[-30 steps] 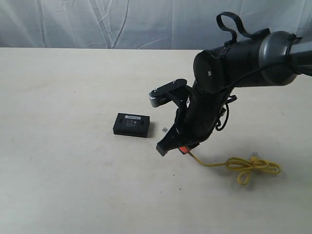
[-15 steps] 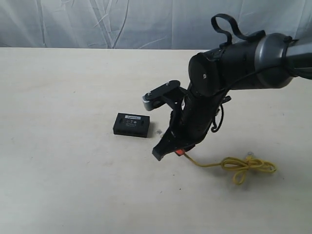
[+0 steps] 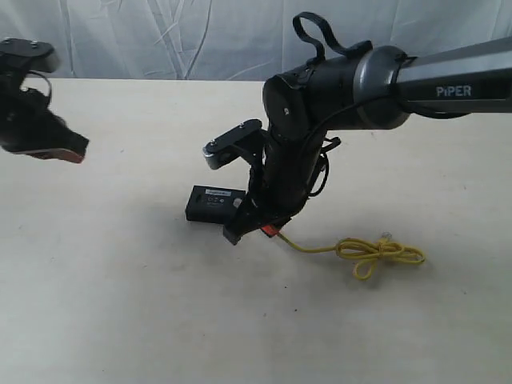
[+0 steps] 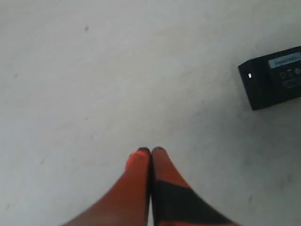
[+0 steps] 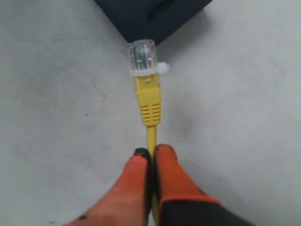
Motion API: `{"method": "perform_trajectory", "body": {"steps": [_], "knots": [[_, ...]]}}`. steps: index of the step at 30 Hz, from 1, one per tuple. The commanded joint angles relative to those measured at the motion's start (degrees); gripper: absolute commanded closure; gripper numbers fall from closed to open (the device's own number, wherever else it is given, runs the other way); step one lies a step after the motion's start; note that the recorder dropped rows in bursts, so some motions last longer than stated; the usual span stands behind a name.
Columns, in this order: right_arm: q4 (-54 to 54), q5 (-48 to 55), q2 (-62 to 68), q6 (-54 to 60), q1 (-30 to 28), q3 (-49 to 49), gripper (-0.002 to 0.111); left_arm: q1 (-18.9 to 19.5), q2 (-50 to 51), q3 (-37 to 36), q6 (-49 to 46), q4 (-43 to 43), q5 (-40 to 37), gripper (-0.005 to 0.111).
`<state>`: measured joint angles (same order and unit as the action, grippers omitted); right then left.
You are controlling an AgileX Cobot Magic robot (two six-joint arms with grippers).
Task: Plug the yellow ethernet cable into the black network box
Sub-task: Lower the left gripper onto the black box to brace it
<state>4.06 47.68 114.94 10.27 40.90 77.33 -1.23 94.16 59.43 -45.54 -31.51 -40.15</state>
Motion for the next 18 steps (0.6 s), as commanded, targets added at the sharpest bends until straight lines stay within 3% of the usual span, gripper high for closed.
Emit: {"method": "perform_trajectory", "body": {"steps": [1, 4, 7, 18], "knots": [[0.7, 2.6, 0.2, 1.5, -0.3, 0.8, 0.109, -7.5, 13.1, 12.3, -4.7, -2.3, -1.2, 0.107], [-0.8, 7.9, 0.2, 0.4, -0.3, 0.8, 0.109, -12.0, 22.6, 22.3, -9.6, -4.1, -2.5, 0.107], [-2.3, 8.2, 0.2, -3.1, -0.4, 0.8, 0.109, -13.8, 26.8, 26.6, -13.7, -7.5, -6.1, 0.107], [-2.3, 10.2, 0.0, -1.9, -4.9, 0.6, 0.109, -16.0, 32.1, 29.3, -13.5, -7.5, -11.5, 0.107]]}}
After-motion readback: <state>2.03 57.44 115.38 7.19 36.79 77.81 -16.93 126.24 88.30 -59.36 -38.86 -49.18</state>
